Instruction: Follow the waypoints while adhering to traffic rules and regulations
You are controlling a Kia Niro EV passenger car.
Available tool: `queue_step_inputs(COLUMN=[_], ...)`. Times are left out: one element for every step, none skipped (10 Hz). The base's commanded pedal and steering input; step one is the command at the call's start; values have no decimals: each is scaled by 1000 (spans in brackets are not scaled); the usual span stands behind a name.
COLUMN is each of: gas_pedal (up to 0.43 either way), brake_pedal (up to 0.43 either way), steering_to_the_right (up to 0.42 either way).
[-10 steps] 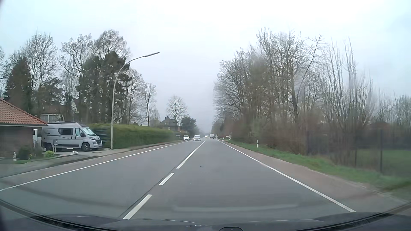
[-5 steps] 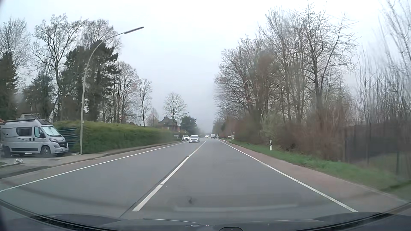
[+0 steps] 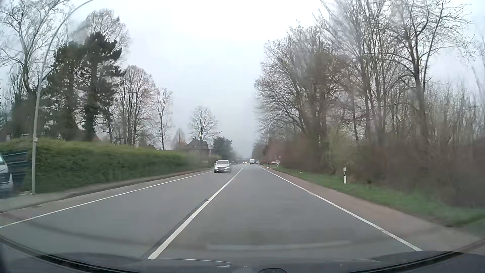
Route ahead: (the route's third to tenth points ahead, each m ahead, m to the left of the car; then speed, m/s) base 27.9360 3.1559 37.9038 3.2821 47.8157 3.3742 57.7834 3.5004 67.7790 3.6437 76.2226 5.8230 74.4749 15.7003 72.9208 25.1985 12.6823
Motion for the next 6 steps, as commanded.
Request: queue_step_inputs(gas_pedal=[0, 0, 0, 0, 0, 0], brake_pedal=[0, 0, 0, 0, 0, 0], steering_to_the_right=[-4, -4, -4, -4, -4, -4])
